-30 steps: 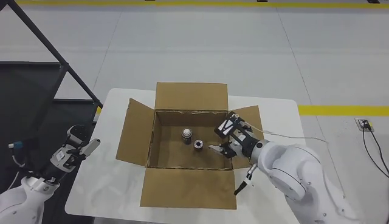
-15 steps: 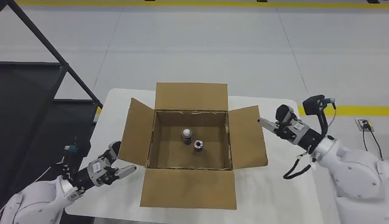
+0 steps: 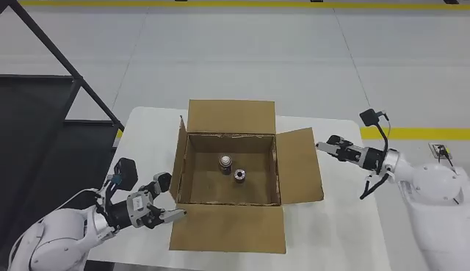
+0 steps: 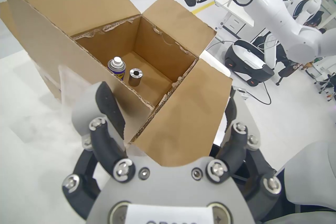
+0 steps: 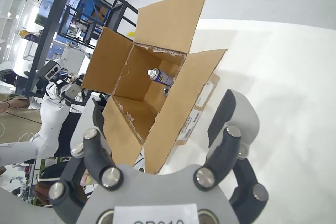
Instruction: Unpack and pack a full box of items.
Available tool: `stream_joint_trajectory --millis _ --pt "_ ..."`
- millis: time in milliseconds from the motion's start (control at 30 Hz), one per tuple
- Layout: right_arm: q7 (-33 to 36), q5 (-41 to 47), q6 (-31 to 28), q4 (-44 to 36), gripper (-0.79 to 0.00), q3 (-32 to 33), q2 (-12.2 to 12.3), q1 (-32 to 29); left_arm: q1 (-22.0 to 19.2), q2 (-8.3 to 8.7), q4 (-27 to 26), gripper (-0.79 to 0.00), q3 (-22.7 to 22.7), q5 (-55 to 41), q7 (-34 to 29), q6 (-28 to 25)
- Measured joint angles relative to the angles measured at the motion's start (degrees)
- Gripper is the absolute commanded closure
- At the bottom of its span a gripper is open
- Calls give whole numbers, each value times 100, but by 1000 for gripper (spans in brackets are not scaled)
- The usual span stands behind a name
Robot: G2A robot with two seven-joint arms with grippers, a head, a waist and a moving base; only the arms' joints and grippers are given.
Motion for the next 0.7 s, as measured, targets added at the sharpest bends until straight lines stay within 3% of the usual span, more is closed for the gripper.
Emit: stream_joint_trajectory --millis 433,700 --pt "1357 908 -245 966 -785 -834 32 832 -754 21 18 -785 964 454 -390 405" --pt "1253 1942 -347 705 -785 -1619 70 1037 -1224 10 272 -785 1529 661 -578 677"
